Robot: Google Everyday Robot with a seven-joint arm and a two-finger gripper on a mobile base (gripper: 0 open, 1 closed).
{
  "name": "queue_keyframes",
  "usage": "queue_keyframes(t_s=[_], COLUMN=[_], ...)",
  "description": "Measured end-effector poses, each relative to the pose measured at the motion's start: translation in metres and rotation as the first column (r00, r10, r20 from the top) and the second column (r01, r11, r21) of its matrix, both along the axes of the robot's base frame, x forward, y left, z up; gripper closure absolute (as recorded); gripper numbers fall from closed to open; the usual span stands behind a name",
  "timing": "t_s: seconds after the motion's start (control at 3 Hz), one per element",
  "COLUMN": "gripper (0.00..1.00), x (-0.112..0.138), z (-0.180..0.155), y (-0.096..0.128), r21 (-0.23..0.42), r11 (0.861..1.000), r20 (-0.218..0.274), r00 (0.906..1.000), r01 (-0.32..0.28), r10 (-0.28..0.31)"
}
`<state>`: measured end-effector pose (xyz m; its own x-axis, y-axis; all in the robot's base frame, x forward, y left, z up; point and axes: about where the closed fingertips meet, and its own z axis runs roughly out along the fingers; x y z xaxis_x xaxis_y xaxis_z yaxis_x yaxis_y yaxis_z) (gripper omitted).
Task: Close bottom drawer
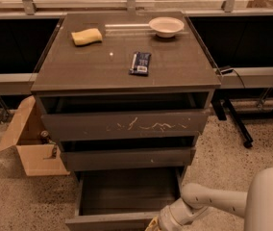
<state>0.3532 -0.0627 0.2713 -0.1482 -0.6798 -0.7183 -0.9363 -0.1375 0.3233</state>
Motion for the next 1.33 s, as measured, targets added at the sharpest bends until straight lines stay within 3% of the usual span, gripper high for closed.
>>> queue_keyframes(t_s=[0.67, 1.0, 1.33], gripper=[1.0, 0.73, 0.5], x=[0.017, 0.039, 0.057], z=[-0.053, -0.073, -0.085], y=[-0.02, -0.045, -0.059], r21=[-0.181, -0.274, -0.308], r11=[0.983, 0.949, 0.927], r20=[-0.038, 0.015, 0.058], r00=[0.9979, 0.9876, 0.9771], r01=[0.045, 0.154, 0.213], r10=[-0.053, -0.156, -0.205])
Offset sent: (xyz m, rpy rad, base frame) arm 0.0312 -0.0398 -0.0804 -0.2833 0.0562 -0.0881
